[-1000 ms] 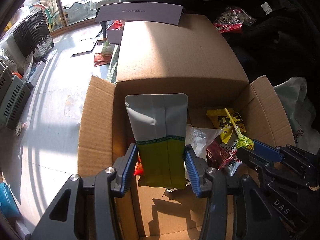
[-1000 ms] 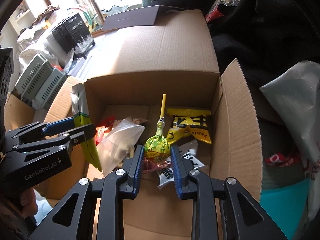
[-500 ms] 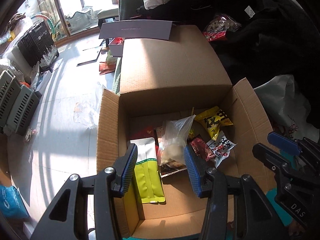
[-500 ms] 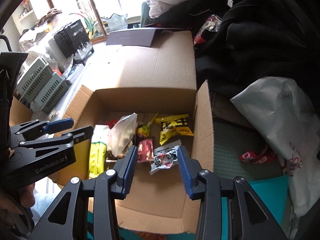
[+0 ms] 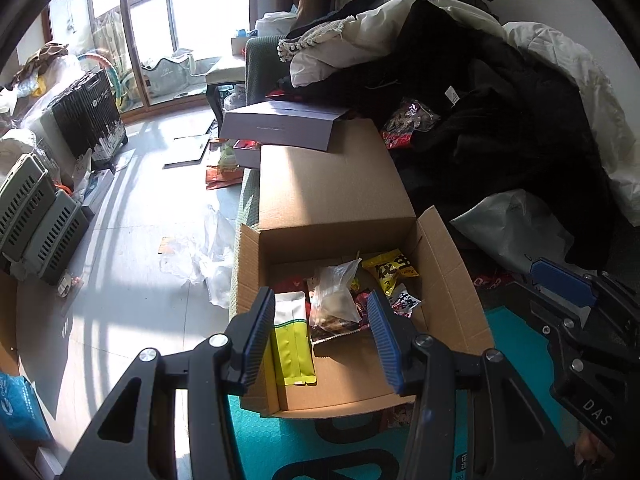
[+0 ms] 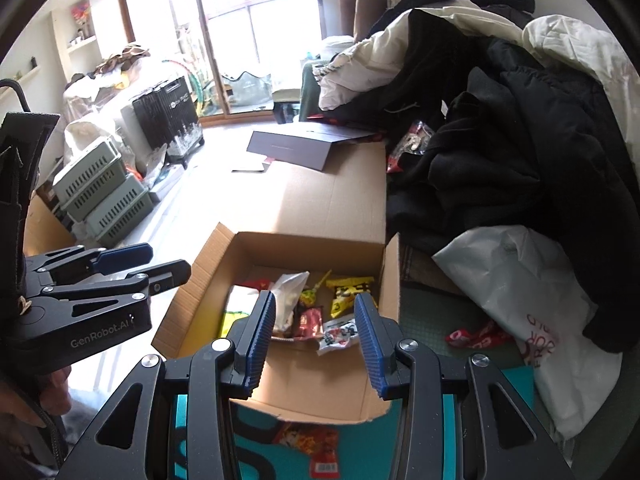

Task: Organize snacks
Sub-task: 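Move both tools back down toward the red candy bags on the mat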

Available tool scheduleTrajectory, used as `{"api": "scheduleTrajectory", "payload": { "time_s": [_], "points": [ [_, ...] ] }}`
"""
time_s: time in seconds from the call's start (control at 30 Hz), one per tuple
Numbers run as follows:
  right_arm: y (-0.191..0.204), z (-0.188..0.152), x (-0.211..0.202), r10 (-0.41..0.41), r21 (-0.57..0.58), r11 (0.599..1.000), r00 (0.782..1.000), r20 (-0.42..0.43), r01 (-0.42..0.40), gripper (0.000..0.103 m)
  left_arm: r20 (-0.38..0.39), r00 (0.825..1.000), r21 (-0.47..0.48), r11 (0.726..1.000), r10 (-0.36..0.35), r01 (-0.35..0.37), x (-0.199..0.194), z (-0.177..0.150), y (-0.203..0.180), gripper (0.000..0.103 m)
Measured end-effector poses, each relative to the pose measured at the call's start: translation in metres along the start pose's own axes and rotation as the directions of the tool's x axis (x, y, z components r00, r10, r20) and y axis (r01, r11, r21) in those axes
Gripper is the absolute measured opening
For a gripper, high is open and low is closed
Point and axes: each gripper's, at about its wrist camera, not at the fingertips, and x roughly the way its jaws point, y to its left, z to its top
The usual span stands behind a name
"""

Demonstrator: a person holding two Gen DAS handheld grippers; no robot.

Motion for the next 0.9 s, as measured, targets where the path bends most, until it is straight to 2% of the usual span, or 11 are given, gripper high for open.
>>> {"api": "scheduleTrajectory", "payload": {
  "time_s": [0.2,0.43,0.9],
  "points": [
    [0.015,-0.007,-0.035,0.002,-0.025,1.000,0.999,0.048,-0.001,0.041,0.041,0.999,0.003,1.000,-0.008,0.008,-0.039,-0.011,-0.001,0.047],
    [0.029,-0.022,-0.063,0.015,-0.041,0.999,0.997,0.075,-0.012,0.041,0.068,0.997,0.004,1.000,-0.029,0.028,-0.067,-0.034,-0.002,0.047],
    [0.043,-0.076,-0.069,0.052,-0.023,0.998,0.998,0.018,-0.052,0.041,0.011,0.999,-0.019,0.999,-0.046,0.047,-0.071,-0.095,-0.001,0.047]
  ]
}}
